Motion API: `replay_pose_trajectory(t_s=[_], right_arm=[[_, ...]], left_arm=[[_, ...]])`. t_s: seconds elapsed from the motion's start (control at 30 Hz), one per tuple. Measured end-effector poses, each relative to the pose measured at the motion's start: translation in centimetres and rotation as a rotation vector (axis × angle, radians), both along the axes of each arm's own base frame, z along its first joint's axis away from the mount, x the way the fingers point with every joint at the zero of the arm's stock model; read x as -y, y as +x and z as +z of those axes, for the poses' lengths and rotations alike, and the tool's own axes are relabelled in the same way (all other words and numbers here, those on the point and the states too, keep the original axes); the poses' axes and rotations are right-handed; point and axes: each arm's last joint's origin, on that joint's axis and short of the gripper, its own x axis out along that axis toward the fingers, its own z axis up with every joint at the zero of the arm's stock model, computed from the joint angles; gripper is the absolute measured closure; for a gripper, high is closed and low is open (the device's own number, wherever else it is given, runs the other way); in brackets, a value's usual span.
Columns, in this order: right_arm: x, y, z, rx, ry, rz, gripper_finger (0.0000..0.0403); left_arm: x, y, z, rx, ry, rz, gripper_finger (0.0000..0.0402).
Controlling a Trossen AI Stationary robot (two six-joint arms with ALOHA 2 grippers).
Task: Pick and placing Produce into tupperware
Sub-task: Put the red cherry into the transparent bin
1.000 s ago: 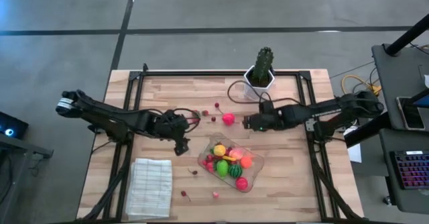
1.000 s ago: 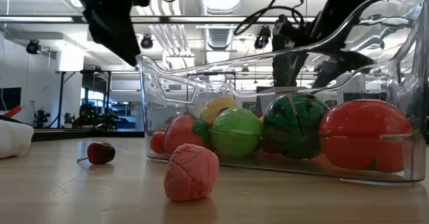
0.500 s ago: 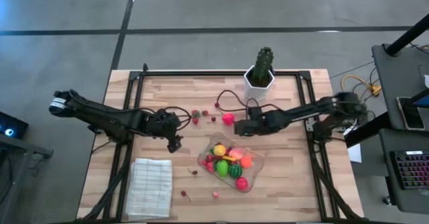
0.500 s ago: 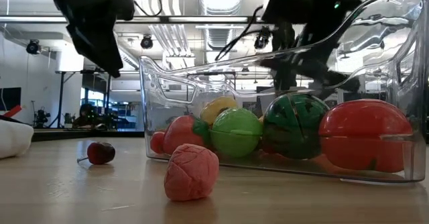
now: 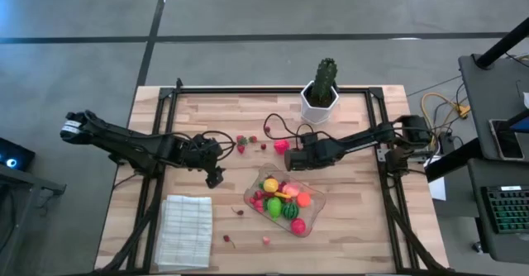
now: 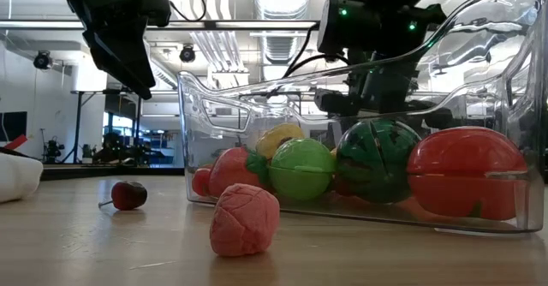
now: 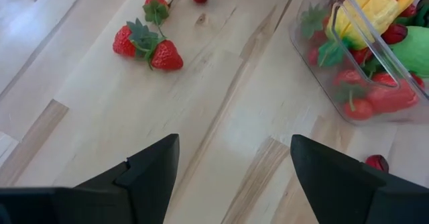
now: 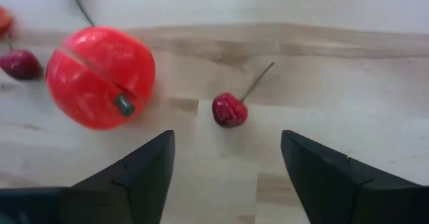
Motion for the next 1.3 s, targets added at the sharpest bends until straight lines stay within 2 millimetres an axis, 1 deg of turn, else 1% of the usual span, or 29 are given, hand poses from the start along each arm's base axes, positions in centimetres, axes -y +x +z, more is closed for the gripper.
replay_pose_trajectory(t_s=[0.17,0.33,0.5,0.7,0.83,1.03,1.3], right_arm=[[0.4,0.0,0.0,0.010,0.017,-0.024,0.0096],[1.1,0.3,0.0,0.055,0.045,-0.072,0.0088],[2.1,0.4,-0.6,0.044,0.070,-0.112,0.0109],[2.3,0.8,-2.5,-0.007,0.138,-0.106,0.0134],[2.3,0.8,-2.6,-0.013,0.132,-0.108,0.0143],[2.7,0.7,-2.3,0.000,0.063,-0.123,0.0155],[2.7,0.8,-2.9,-0.019,0.069,-0.123,0.0189]], left_arm=[[0.0,0.0,0.0,0.000,0.000,0.000,0.0130],[0.0,0.0,0.0,0.000,0.000,0.000,0.0130],[0.0,0.0,0.0,0.001,0.000,0.000,0.0130],[0.0,0.0,0.0,0.000,-0.008,-0.005,0.0130],[0.1,0.0,0.0,-0.003,-0.017,-0.010,0.0130],[0.1,0.0,0.0,-0.004,-0.024,-0.014,0.0130],[0.1,0.0,-0.1,-0.007,-0.023,-0.014,0.0130]])
